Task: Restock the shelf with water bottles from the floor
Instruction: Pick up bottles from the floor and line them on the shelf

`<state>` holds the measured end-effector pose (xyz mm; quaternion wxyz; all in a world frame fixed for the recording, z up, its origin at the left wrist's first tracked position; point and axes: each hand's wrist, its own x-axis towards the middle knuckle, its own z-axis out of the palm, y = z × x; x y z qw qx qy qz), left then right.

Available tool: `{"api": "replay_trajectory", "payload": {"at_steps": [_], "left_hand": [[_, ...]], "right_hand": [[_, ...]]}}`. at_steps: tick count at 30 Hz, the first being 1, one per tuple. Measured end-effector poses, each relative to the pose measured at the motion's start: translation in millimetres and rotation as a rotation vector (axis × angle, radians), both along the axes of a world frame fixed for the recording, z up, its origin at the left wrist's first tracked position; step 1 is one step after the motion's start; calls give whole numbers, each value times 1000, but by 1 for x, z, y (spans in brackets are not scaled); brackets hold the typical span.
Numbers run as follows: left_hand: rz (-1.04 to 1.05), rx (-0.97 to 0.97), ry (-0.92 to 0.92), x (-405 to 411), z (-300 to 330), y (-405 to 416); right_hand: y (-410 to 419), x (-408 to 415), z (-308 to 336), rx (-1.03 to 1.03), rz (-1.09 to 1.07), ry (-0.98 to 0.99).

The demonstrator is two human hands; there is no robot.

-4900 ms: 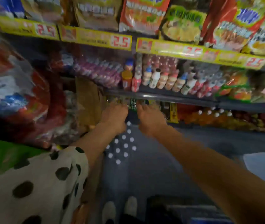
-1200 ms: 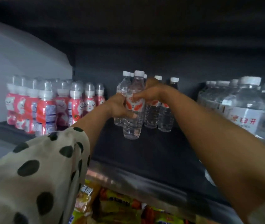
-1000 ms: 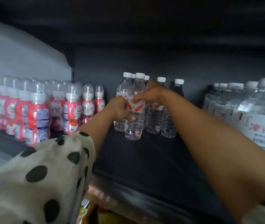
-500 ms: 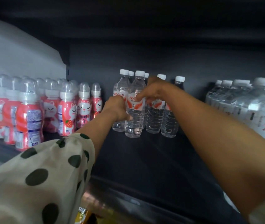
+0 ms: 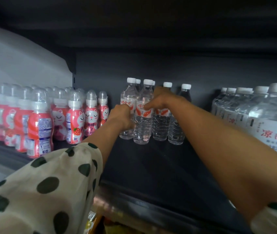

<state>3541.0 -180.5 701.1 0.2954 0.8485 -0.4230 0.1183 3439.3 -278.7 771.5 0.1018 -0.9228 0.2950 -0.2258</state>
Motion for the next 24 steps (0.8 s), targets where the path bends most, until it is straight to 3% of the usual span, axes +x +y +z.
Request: {"api": "replay_trajectory", "payload": {"at_steps": [7, 15, 24], "left_hand": [[-22, 137, -115, -25, 8, 64], [-134, 277, -337, -108, -6, 146], [-198, 384, -312, -213, -81, 222]], "right_hand": [[62, -49, -5, -179, -70, 179], [150, -137, -61, -336, -145, 315], [233, -233, -154, -313, -127, 313]]}}
